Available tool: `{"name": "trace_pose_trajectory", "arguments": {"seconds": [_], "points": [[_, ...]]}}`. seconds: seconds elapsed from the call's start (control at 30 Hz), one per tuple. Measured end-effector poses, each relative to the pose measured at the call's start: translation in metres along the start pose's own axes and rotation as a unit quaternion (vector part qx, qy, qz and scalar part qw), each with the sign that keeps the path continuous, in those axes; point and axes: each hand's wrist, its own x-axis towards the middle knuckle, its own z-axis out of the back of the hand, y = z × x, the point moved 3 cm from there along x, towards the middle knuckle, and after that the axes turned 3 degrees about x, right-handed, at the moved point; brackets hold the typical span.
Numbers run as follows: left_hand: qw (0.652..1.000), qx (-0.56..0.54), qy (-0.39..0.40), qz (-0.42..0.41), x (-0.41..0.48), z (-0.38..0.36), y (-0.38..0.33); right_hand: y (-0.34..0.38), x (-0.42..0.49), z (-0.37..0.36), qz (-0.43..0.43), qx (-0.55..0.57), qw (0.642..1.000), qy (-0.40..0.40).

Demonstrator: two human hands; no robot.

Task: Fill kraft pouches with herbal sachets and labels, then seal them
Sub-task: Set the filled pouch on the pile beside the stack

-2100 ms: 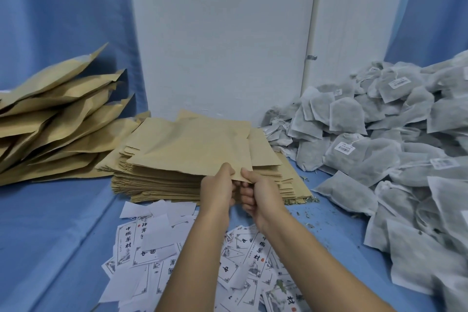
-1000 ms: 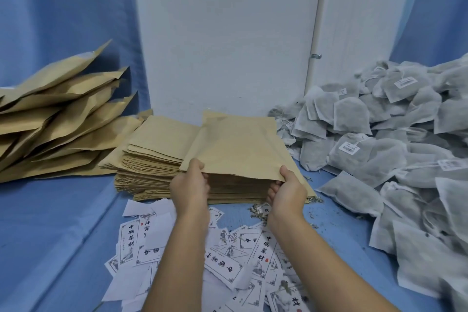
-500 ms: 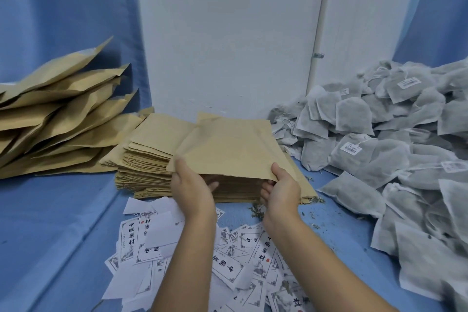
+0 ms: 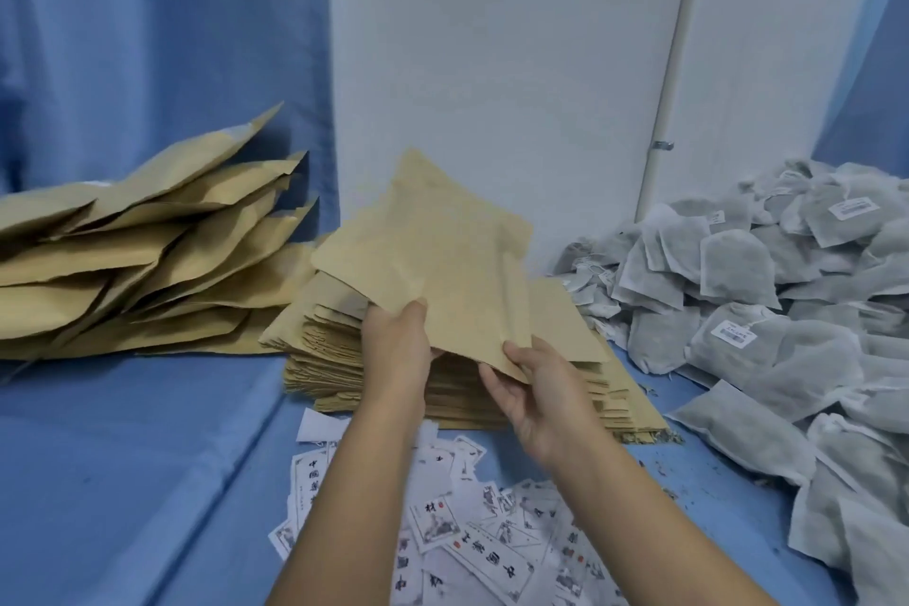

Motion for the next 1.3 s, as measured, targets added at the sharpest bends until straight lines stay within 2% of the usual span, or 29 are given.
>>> {"name": "trace_pose_trajectory", "arguments": {"seconds": [0.13,0.23,0.4,0.47,0.57,0.6,0.67,0.73,0.83,0.9,1.0,1.1,1.2,1.3], "points": [[0.992,-0.118,-0.002,-0.042,0.021,0.022,-0.043,-0.005,0.015,-0.071,0.01,-0.059,0.994,0.093],[0.987,-0.142,-0.025,-0.068,0.048,0.044,-0.078,-0.013,0.03,-0.138,0.016,-0.115,0.983,0.141],[0.975,-0.204,-0.052,-0.074,0.121,0.088,-0.132,-0.038,0.058,-0.24,0.011,-0.105,0.976,0.192],[0.984,-0.168,-0.046,-0.045,0.151,0.103,-0.146,-0.049,0.074,-0.269,0.008,-0.103,0.977,0.186],[0.997,-0.026,-0.065,0.035,0.187,0.126,-0.153,-0.062,0.098,-0.297,0.005,-0.13,0.979,0.155],[0.996,-0.014,-0.069,0.05,0.198,0.132,-0.152,-0.065,0.104,-0.304,-0.01,-0.127,0.98,0.155],[0.993,-0.062,-0.062,0.074,0.213,0.137,-0.151,-0.069,0.11,-0.313,-0.048,-0.094,0.981,0.161],[0.984,-0.159,-0.047,0.069,0.218,0.137,-0.153,-0.07,0.111,-0.316,-0.064,-0.049,0.982,0.169],[0.944,-0.324,-0.055,0.014,0.213,0.138,-0.155,-0.066,0.106,-0.306,-0.08,0.031,0.975,0.207],[0.927,-0.365,-0.078,-0.036,0.202,0.142,-0.153,-0.064,0.101,-0.291,-0.092,0.045,0.969,0.227],[0.932,-0.344,-0.093,-0.059,0.176,0.141,-0.14,-0.059,0.097,-0.259,-0.072,0.027,0.975,0.209],[0.954,-0.29,-0.072,-0.019,0.146,0.121,-0.113,-0.051,0.091,-0.22,-0.044,-0.015,0.984,0.169],[0.969,-0.241,-0.05,0.035,0.118,0.087,-0.083,-0.035,0.079,-0.177,0.002,-0.123,0.981,0.15],[0.98,-0.187,-0.027,0.065,0.089,0.05,-0.054,-0.017,0.07,-0.131,0.053,-0.254,0.957,0.133]]}}
